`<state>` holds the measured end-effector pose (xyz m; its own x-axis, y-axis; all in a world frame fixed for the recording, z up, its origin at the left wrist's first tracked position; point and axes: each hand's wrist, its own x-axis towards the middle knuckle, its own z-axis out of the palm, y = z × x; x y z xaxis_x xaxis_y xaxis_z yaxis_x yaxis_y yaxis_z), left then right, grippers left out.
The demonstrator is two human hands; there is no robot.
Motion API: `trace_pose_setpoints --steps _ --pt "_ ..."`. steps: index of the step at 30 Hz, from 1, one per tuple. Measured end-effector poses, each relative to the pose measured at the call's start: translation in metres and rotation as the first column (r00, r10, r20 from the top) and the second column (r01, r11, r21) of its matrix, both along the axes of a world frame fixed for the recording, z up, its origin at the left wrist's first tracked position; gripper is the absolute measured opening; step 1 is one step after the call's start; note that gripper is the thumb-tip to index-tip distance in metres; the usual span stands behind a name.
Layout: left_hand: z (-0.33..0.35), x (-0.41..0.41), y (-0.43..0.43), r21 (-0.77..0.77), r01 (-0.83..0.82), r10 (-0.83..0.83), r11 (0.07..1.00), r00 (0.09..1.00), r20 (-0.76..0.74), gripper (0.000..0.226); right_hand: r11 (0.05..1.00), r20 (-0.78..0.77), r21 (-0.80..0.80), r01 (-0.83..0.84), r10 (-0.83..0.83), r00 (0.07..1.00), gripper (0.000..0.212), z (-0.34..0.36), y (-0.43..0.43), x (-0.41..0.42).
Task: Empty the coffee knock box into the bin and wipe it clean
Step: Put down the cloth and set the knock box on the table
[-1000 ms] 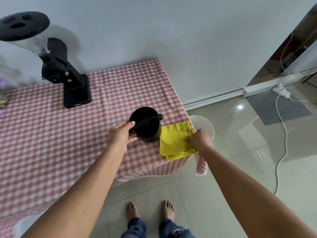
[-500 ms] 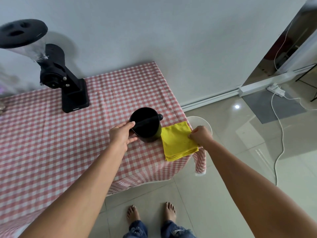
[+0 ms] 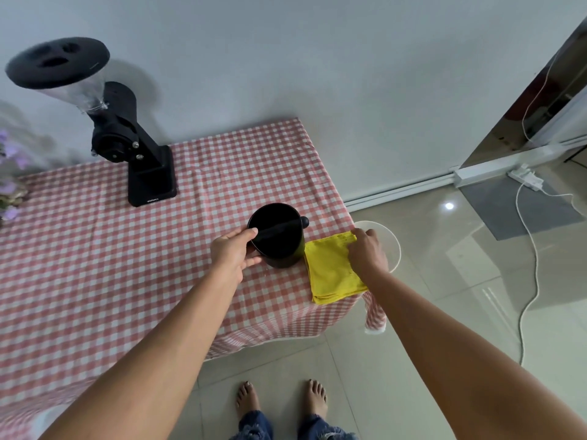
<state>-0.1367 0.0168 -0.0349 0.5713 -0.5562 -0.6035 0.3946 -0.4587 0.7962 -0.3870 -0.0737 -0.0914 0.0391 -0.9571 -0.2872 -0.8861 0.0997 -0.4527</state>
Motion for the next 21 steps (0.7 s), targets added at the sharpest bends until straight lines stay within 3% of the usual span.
trace_pose_setpoints --steps 5,16,21 --pt "-0.002 0.003 0.001 0.037 0.001 -0.002 0.999 1.0 0.021 0.047 0.992 0.024 0.028 0.121 -0.122 0.992 0.032 -0.005 -0.012 0.007" --pt "-0.003 0.007 0.007 0.038 0.004 -0.006 0.999 0.999 0.04 0.044 0.996 0.059 0.01 0.088 -0.088 0.994 0.03 0.001 -0.019 0.012" --pt "0.001 0.006 0.004 0.026 -0.009 0.008 1.0 0.999 0.04 0.042 0.995 0.343 -0.067 0.075 -0.048 0.938 0.02 0.028 -0.017 0.038"
